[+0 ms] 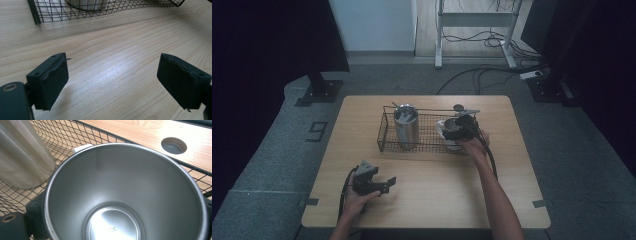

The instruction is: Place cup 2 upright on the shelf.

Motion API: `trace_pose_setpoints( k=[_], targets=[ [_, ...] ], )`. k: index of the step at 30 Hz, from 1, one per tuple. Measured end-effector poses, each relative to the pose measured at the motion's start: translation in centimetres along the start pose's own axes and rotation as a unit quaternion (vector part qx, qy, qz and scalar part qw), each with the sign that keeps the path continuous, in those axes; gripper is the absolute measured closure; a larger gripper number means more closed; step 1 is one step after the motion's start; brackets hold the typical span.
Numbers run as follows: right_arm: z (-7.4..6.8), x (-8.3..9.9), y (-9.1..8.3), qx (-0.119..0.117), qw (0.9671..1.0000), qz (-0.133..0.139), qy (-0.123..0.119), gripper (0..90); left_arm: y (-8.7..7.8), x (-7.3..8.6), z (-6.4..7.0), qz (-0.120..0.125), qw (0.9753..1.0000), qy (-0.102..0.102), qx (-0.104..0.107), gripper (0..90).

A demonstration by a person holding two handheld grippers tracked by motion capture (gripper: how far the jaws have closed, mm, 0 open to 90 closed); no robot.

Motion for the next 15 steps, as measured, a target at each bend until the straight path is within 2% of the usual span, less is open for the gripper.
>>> trace_pose_setpoints(
  k=[15],
  targets=[
    [-0.17, 0.2, 0.13, 0.004, 0.9999, -0.006, -0.013, 6.6, 0.07, 0.08, 0.09, -0.002, 1.0, 0.0, 0.002, 10.5]
  ],
)
Point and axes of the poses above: each handheld gripper's, and its own axes: y roughly forward along the jaws, x roughly out of its underside, z roughly to its right, the point moved 6 cm from there along y, roughly forward along the jaws, and after that the axes turned 13 degrees about z, right-handed, at the moved point
